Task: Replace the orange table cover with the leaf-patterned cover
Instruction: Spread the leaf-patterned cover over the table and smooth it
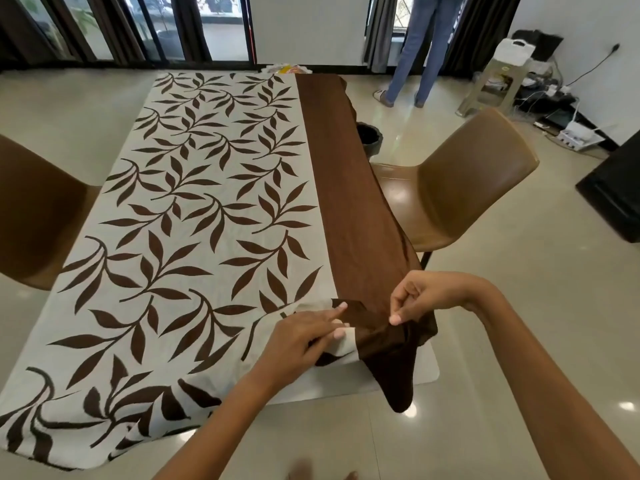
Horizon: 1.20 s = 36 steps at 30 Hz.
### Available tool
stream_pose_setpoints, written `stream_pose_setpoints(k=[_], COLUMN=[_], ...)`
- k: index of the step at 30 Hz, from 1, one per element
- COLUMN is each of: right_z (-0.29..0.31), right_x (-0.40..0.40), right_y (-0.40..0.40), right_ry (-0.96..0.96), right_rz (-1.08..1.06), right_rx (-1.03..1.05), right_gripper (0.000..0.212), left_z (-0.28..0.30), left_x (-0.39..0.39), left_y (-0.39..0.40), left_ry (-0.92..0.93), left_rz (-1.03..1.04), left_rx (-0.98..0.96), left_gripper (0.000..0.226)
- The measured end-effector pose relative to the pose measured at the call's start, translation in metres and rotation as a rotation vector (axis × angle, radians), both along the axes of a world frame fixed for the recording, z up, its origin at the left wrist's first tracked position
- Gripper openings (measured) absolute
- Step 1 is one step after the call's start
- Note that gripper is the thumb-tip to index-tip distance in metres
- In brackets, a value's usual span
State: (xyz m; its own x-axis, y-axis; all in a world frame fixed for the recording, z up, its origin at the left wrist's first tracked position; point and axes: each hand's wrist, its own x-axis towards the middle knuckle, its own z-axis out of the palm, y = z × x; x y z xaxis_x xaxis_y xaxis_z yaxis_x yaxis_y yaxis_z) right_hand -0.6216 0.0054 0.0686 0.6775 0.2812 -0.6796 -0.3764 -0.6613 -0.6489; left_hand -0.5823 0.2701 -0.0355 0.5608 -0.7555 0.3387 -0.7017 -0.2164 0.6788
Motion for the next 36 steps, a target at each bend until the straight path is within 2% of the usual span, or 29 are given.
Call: stream_pose_setpoints(k=[2,5,6,8,10,12,14,16,18,20,22,24,31,36], right_z=[-0.027,-0.084,-0.103,-0.138,-0.163,-0.180,-0.191,-0.199,-0.207,-0.216,-0.223,-0.228,-0.232,-0.232], right_x=[0.001,0.004,0.005,0.008,0.012,0.014,0.011,0.004,-0.006,-0.018,-0.032,-0.042,-0.030,-0.048], right_y=[0.003,0.020,0.027,0.038,0.042,0.043,0.044,0.046,0.051,0.059,0.062,0.057,0.025,0.061], right_ry=[-0.046,-0.368,-0.389,-0.273,-0.214,-0.250,-0.319,-0.373,-0.394,-0.408,-0.453,-0.506,-0.586,-0.619], right_rz=[-0.170,-0.458,-0.444,-0.286,-0.188,-0.174,-0.162,-0.146,-0.181,-0.259,-0.299,-0.307,-0.289,-0.418], right_rx=[-0.065,-0.354,-0.432,-0.519,-0.606,-0.667,-0.736,-0.811,-0.852,-0.859,-0.884,-0.894,-0.863,-0.874], right_gripper=[0.025,0.028,0.034,0.054,0.066,0.071,0.072,0.074,0.078,0.080,0.082,0.080,0.073,0.070], left_z=[-0.007,-0.028,-0.035,-0.049,-0.059,-0.061,-0.061,-0.067,-0.076,-0.093,-0.113,-0.125,-0.127,-0.131], left_x=[-0.016,-0.044,-0.054,-0.075,-0.096,-0.112,-0.111,-0.086,-0.049,-0.021,-0.012,-0.014,-0.014,-0.025], left_y=[0.002,0.007,0.009,0.012,0.016,0.023,0.029,0.029,0.028,0.028,0.030,0.030,0.014,0.009], left_ry=[0.013,-0.093,-0.190,-0.371,-0.407,-0.349,-0.197,-0.120,-0.039,0.110,0.144,0.111,0.088,0.064], left_rz=[-0.086,-0.209,-0.249,-0.350,-0.465,-0.538,-0.433,-0.093,0.290,0.465,0.478,0.461,0.465,0.498], left_rx=[0.096,0.252,0.305,0.393,0.411,0.360,0.267,0.258,0.442,0.673,0.799,0.840,0.798,0.818], left_gripper=[0.034,0.037,0.039,0.037,0.035,0.038,0.044,0.048,0.056,0.076,0.089,0.089,0.094,0.090])
